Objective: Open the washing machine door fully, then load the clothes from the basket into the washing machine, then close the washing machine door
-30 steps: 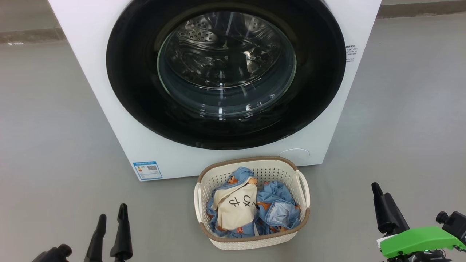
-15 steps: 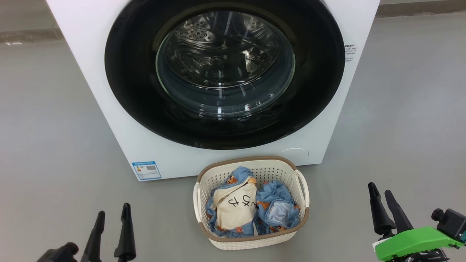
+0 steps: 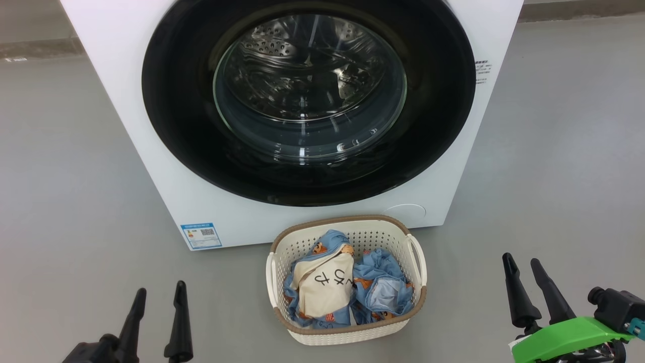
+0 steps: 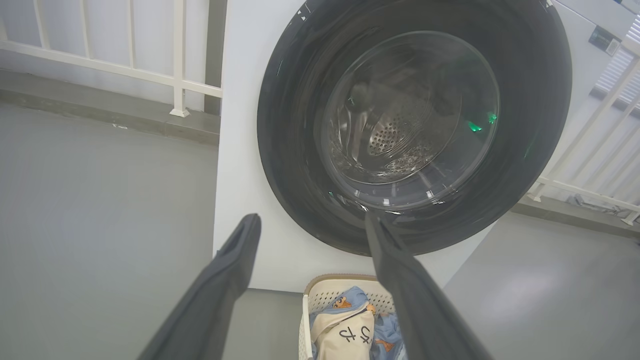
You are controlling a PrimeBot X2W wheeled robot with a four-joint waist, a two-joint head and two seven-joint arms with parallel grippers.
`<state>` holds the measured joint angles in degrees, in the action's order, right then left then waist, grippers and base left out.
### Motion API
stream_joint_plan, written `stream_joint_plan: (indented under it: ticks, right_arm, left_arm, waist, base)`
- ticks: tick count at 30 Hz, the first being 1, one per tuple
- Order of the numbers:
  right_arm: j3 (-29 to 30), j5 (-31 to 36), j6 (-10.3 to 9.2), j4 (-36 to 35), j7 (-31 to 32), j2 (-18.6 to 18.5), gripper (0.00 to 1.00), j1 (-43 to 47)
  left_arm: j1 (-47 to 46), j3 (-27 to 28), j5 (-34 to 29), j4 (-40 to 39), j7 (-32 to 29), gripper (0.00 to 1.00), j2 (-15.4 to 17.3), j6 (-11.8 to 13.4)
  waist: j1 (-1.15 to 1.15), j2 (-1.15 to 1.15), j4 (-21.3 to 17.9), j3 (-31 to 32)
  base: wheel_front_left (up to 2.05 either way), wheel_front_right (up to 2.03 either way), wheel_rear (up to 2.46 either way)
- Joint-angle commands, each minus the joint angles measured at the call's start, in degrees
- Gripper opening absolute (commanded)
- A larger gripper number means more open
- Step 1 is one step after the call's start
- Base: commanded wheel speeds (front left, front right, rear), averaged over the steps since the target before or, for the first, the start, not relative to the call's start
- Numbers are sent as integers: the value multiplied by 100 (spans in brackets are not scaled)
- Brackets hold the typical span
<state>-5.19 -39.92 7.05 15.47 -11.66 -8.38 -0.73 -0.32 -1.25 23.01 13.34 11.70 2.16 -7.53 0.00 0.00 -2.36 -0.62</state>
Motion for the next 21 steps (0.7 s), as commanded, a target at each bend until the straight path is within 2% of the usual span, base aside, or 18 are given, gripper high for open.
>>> stream_joint_plan:
  ticks: [1,15,21]
  right_arm:
    - [-117,161,40,-156,-92,-124,100,-112]
    - [-193,867,44,-177,-326,-157,100,-60]
    - [-146,883,44,-173,-334,-119,100,-33]
  left_arm:
    - [-195,139,-180,-126,88,100,63,4]
    - [-212,182,-946,-67,323,100,72,4]
    - [-237,251,-845,27,330,100,73,4]
  waist:
    - [0,0,0,-1]
    - [0,0,-40,-17]
    - [0,0,-54,-31]
  base:
    - [0,0,0]
    - [0,0,0]
    - [0,0,0]
